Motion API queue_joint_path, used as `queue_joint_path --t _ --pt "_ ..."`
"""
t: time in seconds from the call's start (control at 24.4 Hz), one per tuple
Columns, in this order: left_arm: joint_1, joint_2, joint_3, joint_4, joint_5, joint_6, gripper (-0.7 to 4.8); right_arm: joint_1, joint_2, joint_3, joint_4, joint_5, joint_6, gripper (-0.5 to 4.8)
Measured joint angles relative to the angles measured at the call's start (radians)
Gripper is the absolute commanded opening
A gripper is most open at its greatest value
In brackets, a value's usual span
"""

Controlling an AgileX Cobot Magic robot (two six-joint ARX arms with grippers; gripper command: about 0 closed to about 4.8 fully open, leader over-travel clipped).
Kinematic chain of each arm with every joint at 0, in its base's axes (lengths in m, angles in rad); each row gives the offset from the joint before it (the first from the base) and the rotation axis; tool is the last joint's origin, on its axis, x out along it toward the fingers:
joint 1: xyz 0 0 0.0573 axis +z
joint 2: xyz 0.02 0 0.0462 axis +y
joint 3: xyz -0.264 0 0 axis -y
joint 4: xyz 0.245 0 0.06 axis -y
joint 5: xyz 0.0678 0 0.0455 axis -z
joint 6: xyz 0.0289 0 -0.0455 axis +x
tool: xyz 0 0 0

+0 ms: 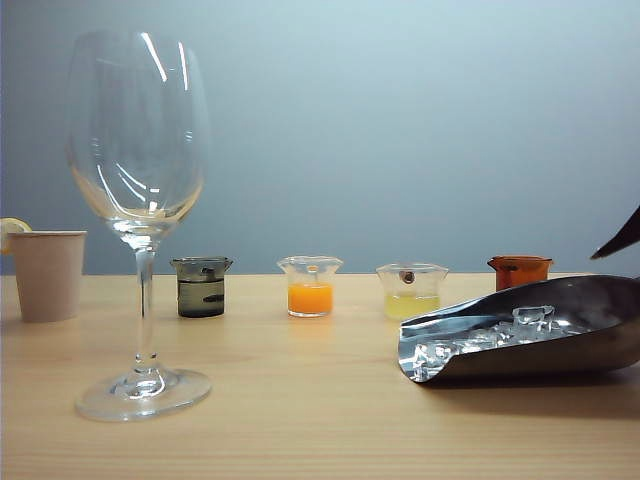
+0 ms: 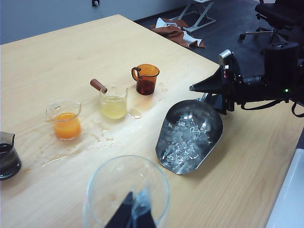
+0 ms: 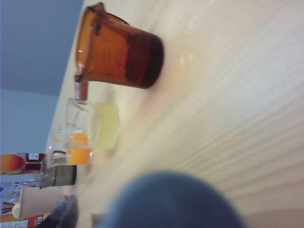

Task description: Pick up the ice scoop on the desk filled with ice cubes, pour the ice into the goblet, and finally put the scoop back on the table.

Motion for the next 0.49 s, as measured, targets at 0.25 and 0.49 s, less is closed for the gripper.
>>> queue_joint_path --t 0.25,0.49 --pt "0.000 0.000 0.000 0.000 0.000 0.000 -0.05 -0.005 0.000 0.000 0.032 0.024 0.000 3.05" --pt "0.000 0.000 0.000 0.000 -0.003 0.000 -0.05 -0.005 0.000 0.000 0.031 0.026 0.002 1.74"
